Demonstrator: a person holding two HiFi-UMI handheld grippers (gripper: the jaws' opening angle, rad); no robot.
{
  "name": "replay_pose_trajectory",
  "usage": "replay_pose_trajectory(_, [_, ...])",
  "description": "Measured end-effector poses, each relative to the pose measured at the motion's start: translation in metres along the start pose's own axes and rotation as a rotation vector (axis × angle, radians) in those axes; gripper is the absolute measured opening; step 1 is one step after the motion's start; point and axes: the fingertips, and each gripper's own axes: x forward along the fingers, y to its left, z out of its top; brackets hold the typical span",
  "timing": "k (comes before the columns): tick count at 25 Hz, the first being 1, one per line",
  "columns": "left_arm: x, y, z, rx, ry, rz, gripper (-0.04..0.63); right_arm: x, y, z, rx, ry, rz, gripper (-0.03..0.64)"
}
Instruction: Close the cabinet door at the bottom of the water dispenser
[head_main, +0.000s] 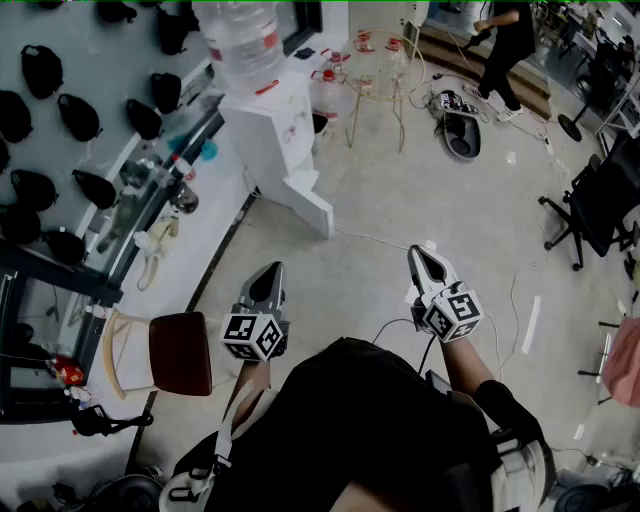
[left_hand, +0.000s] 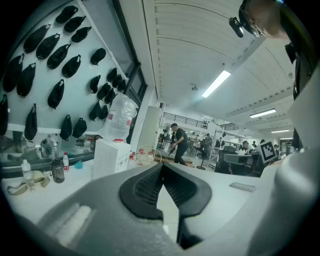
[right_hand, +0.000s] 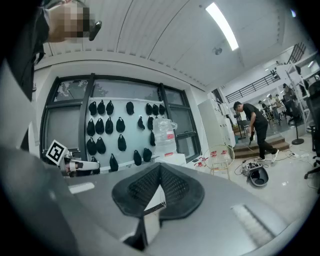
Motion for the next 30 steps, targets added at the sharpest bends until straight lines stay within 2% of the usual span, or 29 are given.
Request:
replay_pose_trajectory(13, [0.006, -0.014, 0.0, 0.007, -0.015, 0.003, 0.009, 0.003, 0.004, -0.006, 0.015, 0.015, 0.055, 0.005])
replay_pose_trajectory(18, [0.012, -0.032, 0.004, 0.004, -0.024, -0.027, 0.02, -0.004, 0.007, 0.007, 0.017, -0.035, 0.089, 0.013])
replay_pose_trajectory(20, [0.017, -0.04, 0.005, 0.003, -0.029, -0.034, 0.151, -0.011, 0.006, 0.01, -0.001, -0.049, 0.11, 0.085])
replay_pose_trajectory(22, [0.019, -0.047, 0.006, 0.01, -0.038, -0.018, 0.284, -0.018, 0.004, 0.012, -0.029, -0.054, 0.119, 0.231])
replay_pose_trajectory(23, [0.02, -0.049, 0.006, 0.015, -0.043, -0.005, 0.333, -0.021, 0.002, 0.012, -0.047, -0.057, 0.117, 0.276])
replay_pose_trajectory(28, [0.021, -0.066, 0.002, 0.028, -0.046, 0.052, 0.443, -0.037, -0.02, 0.021, -0.059, -0.101, 0.073, 0.395])
replay_pose_trajectory(30, [0.02, -0.075, -0.001, 0.045, -0.035, 0.065, 0.451, -0.042, -0.025, 0.023, -0.058, -0.103, 0.078, 0.43])
